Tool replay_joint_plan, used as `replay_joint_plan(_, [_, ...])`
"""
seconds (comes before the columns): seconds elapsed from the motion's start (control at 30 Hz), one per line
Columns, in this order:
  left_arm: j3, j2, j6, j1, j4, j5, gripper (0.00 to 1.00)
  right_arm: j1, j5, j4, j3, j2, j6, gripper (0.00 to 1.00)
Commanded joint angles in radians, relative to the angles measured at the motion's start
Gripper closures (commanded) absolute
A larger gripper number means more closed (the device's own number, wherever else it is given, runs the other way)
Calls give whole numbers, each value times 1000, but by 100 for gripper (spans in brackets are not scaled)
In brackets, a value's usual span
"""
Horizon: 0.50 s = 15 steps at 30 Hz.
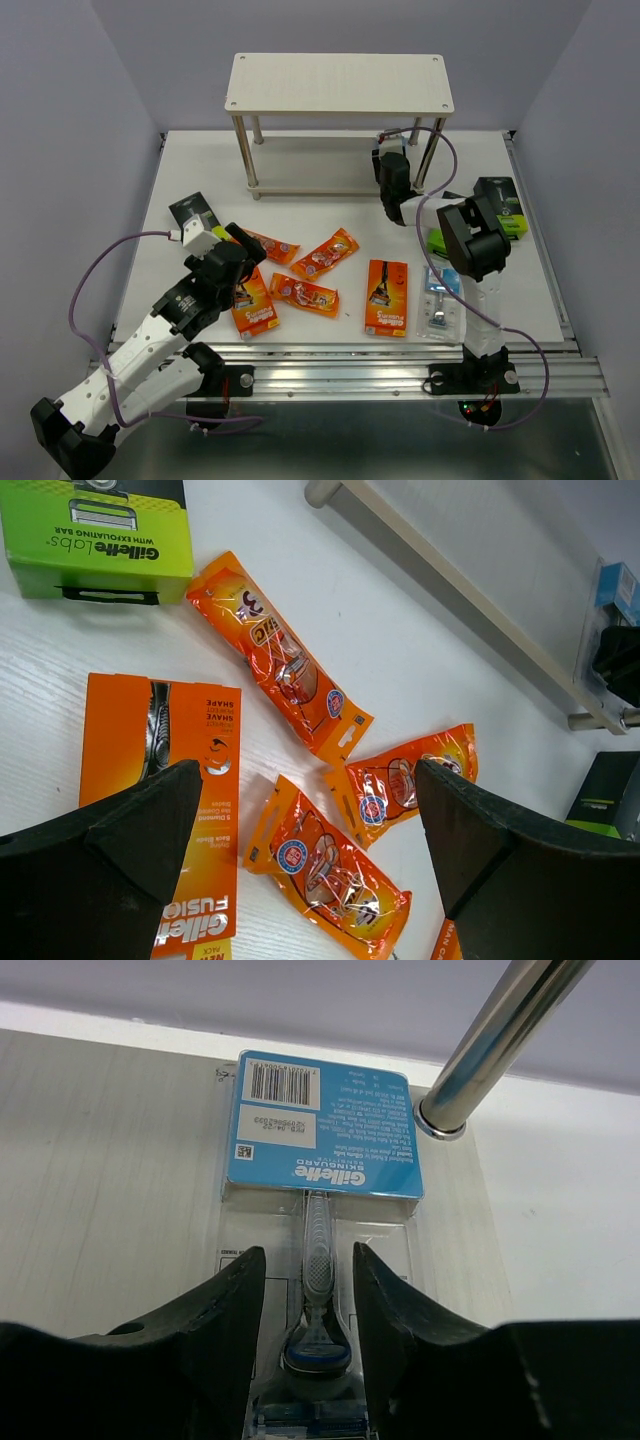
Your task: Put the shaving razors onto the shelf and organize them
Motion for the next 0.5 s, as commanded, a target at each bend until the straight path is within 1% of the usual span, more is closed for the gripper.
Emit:
replay_joint_plan(0.0, [25, -6, 13, 6, 29, -33, 1, -8, -9, -41, -18, -57, -1, 53])
replay_joint_plan(0.3, [23, -13, 13, 7, 32, -26, 1, -8, -34, -30, -40, -128, 17, 48])
replay_joint_plan(0.37, [23, -14, 13, 7, 33, -23, 1, -8, -35, -34, -38, -140, 14, 44])
replay_joint_plan(0.43, [22, -16, 12, 7, 33, -21, 1, 1, -40, -37, -46, -149, 14, 44])
replay_joint_plan(0.47, [20, -17, 10, 9, 33, -20, 1, 1, -40, -40, -55, -155, 14, 41])
